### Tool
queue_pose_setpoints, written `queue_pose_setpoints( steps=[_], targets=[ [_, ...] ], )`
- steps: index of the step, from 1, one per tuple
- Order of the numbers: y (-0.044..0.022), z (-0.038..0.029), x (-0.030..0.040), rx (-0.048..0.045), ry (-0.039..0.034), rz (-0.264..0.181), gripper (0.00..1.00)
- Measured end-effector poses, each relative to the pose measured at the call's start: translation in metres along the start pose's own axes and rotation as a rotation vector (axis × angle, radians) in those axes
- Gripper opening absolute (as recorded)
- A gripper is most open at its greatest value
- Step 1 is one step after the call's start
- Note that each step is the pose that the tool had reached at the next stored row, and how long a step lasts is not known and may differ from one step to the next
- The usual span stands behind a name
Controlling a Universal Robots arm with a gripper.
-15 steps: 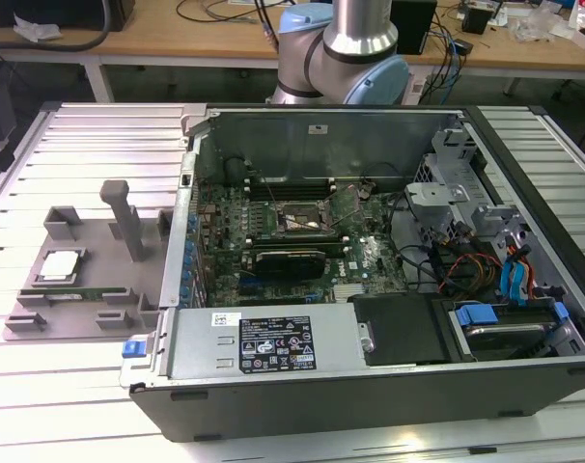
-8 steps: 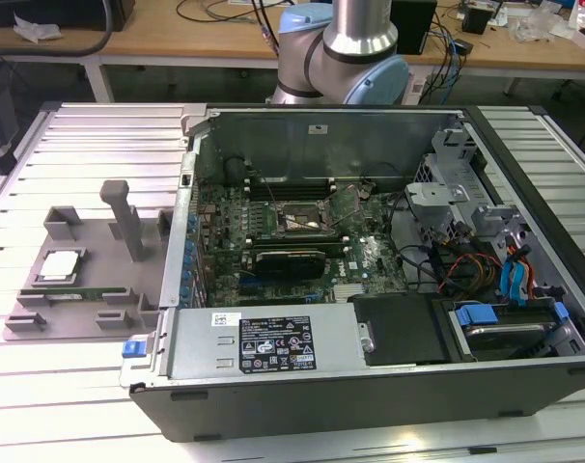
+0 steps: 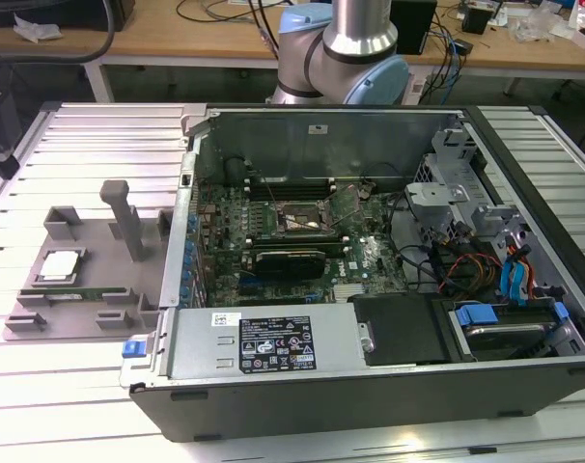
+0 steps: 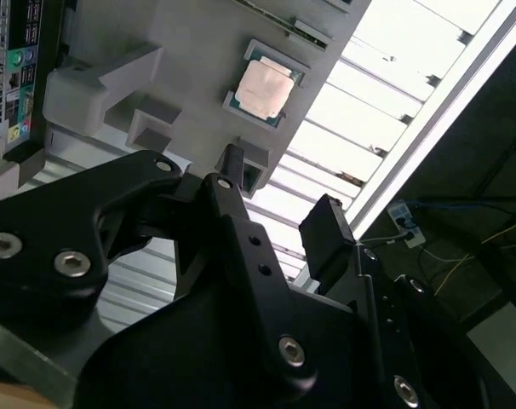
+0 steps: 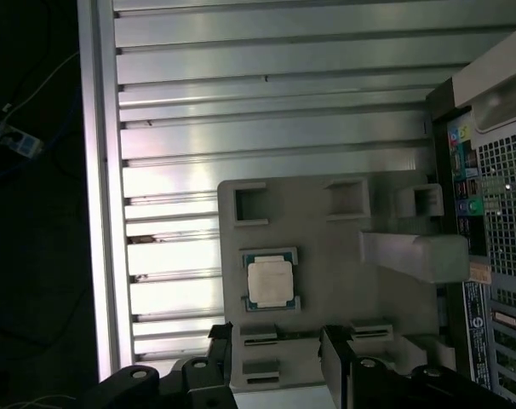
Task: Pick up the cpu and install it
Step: 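Pick up the cpu and move it towards the insertion slot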
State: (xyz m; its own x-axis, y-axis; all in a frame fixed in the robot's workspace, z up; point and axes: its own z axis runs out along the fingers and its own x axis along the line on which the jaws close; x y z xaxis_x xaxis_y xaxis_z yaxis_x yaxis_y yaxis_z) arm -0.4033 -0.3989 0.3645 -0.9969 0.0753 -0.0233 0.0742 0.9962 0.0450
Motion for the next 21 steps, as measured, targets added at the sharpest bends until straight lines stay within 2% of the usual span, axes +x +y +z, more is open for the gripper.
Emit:
queue_pose_setpoints(
  steps=[21],
  targets=[
    [-0.0006,0.0142,0.0003,0.0000,0.0000,0.000,0.54]
  ],
)
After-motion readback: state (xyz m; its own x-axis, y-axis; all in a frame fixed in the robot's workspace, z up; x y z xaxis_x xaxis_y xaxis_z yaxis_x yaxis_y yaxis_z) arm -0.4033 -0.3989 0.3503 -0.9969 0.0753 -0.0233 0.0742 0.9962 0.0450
